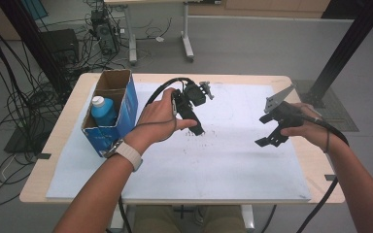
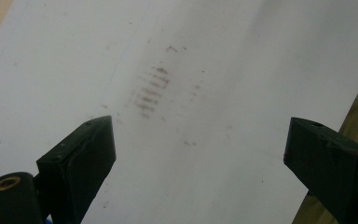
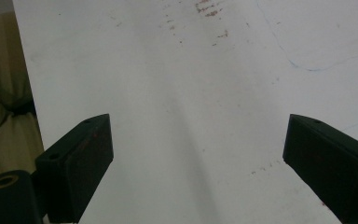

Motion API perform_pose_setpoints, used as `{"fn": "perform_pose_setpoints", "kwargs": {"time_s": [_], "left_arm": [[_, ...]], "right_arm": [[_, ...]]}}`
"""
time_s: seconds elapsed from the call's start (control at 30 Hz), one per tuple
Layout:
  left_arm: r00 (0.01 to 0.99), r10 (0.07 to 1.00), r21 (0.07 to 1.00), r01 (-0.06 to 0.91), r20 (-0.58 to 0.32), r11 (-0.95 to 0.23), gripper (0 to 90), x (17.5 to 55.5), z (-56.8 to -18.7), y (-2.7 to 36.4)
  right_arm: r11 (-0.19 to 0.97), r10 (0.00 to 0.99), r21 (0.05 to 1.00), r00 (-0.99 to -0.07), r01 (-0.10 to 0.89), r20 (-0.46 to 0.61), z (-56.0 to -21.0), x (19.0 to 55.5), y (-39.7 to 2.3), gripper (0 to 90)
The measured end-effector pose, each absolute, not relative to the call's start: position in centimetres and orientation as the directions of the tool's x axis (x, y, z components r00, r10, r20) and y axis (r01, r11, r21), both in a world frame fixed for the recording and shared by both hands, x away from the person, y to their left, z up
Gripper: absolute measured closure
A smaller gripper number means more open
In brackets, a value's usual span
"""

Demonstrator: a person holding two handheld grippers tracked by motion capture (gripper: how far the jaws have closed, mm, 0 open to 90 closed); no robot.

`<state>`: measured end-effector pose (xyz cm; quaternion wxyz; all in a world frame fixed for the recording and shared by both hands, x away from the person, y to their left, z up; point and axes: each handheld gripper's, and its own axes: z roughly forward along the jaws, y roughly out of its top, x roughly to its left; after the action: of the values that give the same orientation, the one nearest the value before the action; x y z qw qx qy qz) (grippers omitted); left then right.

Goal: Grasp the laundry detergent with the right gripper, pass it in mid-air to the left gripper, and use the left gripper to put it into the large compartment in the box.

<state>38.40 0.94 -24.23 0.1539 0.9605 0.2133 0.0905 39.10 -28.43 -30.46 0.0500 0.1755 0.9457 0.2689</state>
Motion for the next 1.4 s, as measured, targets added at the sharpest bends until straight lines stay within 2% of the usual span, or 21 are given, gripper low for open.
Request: {"fn": "perform_pose_setpoints", "kwargs": {"time_s": [1.4], "left_arm": [[0.889,0.444,0.335,0.387,0.112,-0.859,9.5,38.42,-24.18,1.16]], "right_arm": [[0.797,0.353,0.525,-0.935,0.300,-0.002,-30.28,39.07,-28.29,8.4]]}}
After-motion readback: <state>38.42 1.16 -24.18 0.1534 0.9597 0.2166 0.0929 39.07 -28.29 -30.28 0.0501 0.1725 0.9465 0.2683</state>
